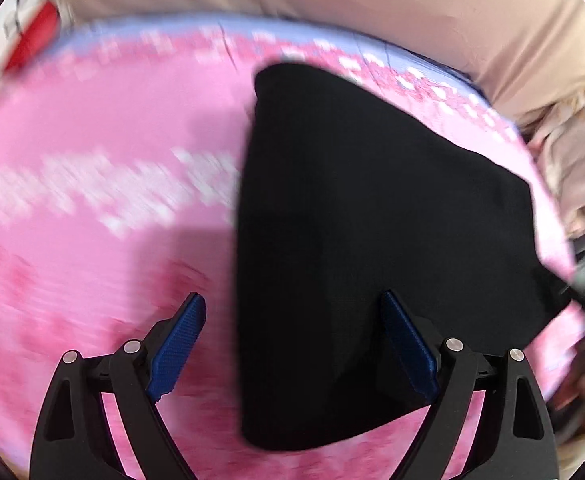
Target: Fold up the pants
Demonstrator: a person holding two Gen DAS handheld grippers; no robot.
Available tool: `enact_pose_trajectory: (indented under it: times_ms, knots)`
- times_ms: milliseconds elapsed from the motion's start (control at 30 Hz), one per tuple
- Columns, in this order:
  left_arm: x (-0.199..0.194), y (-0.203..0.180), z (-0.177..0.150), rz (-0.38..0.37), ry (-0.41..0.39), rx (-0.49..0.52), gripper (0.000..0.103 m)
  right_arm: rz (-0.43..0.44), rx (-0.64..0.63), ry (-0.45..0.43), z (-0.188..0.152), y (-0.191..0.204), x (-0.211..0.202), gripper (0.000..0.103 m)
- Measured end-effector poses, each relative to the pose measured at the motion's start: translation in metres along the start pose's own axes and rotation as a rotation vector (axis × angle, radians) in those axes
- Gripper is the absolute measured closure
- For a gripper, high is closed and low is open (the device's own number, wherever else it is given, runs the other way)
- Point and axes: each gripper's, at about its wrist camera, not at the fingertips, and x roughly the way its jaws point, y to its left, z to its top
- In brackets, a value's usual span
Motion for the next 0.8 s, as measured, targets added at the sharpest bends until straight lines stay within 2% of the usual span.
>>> enact_pose_trajectory:
  times_ms: [33,67,100,133,167,200,300,367,500,533,567,600,633,700,733,767,800]
  knots:
    - [0.006,0.000,0.000,-0.029,0.014,-0.005,0.015,0.029,0.026,0.012,-0.004,-0.003,0.005,0.023]
    - [0.006,-0.003,-0.001,-0.027,-0.004,0.015,0.018,0.097,0.078,0.020,-0.009,-0.007,0.010,0.025]
    - [0.008,-0.006,-0.001,-0.037,0.000,0.042,0.018,0.149,0.108,0.023,-0.011,-0.008,0.013,0.037]
    - [0.008,-0.007,-0.001,-0.046,-0.003,0.046,0.021,0.166,0.120,0.016,-0.013,-0.008,0.014,0.038]
    - [0.008,-0.006,-0.001,-0.069,-0.007,0.039,0.030,0.161,0.115,0.005,-0.014,-0.007,0.014,0.039]
    - [0.007,-0.004,-0.001,-0.103,-0.008,0.036,0.033,0.171,0.111,-0.003,-0.014,-0.006,0.016,0.043]
    - [0.004,0.004,-0.002,-0.161,-0.012,0.002,0.051,0.192,0.113,-0.014,-0.013,-0.001,0.012,0.059]
    - [0.000,0.009,-0.001,-0.201,-0.019,-0.017,0.065,0.178,0.098,-0.026,-0.014,0.005,0.008,0.064]
    - [-0.007,0.003,-0.002,-0.180,-0.033,0.010,0.066,0.181,0.103,-0.050,-0.012,0.005,-0.001,0.065]
    - [-0.006,0.002,-0.001,-0.169,-0.032,0.013,0.059,0.183,0.113,-0.040,-0.012,0.002,0.001,0.061]
    - [-0.002,0.003,-0.001,-0.158,-0.028,0.005,0.044,0.180,0.121,-0.025,-0.015,-0.002,0.004,0.056]
    - [0.003,0.007,-0.002,-0.159,-0.011,-0.029,0.036,0.176,0.149,-0.020,-0.017,-0.008,0.009,0.043]
    - [0.005,0.011,-0.002,-0.183,-0.029,-0.059,0.034,0.194,0.172,-0.018,-0.019,-0.012,0.011,0.039]
    - [0.006,0.008,-0.004,-0.182,-0.038,-0.052,0.032,0.214,0.176,-0.035,-0.020,-0.014,0.013,0.039]
    - [0.007,0.003,-0.004,-0.159,-0.046,-0.026,0.033,0.227,0.171,-0.032,-0.020,-0.012,0.014,0.052]
    - [0.008,-0.002,-0.005,-0.141,-0.053,-0.006,0.037,0.251,0.181,-0.027,-0.020,-0.012,0.015,0.054]
    - [0.008,-0.007,-0.006,-0.128,-0.057,0.010,0.045,0.254,0.177,-0.030,-0.019,-0.011,0.014,0.062]
